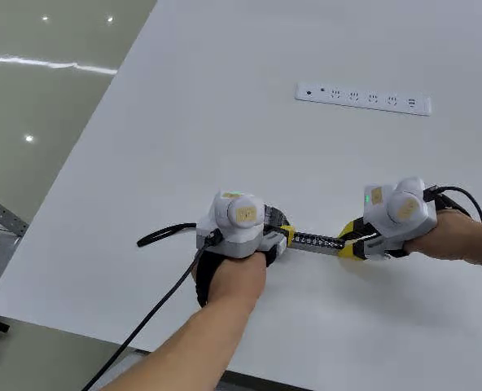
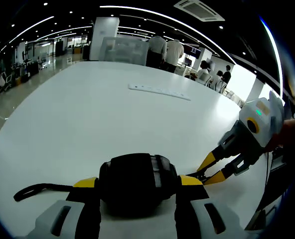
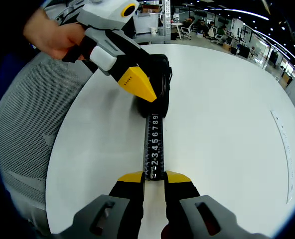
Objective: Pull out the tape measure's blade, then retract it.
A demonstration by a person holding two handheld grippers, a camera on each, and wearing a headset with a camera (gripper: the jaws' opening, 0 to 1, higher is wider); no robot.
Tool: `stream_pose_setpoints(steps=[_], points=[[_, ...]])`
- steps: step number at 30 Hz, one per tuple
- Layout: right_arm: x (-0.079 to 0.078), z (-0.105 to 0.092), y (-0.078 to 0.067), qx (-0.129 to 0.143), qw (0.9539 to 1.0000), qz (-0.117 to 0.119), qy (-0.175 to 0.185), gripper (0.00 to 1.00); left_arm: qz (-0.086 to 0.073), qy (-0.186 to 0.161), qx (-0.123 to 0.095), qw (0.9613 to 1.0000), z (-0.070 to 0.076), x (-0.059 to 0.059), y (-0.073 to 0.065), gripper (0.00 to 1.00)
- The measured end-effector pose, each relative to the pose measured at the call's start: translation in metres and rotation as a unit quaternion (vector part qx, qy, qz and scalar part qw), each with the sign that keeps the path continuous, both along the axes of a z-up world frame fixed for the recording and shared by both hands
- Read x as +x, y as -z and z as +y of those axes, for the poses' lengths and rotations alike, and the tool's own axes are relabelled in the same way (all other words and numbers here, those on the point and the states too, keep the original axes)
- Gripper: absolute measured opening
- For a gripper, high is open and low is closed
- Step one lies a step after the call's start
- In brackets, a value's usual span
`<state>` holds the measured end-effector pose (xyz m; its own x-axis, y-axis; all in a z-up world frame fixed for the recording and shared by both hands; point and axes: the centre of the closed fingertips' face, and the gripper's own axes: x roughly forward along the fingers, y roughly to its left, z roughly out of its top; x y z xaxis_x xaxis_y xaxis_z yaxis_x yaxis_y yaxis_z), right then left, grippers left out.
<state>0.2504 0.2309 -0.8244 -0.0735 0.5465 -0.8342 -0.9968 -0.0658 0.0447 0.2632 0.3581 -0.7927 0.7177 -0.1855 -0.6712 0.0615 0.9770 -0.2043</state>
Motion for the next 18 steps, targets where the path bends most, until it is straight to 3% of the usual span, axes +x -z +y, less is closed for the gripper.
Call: stream_pose_setpoints(steps=[18], points=[[-0.001, 0.022, 0.002, 0.015, 0.9998, -0.006, 0.009, 0.12, 0.003, 0.003, 0.0, 1.0, 0.0, 0.0, 0.0, 0.56]])
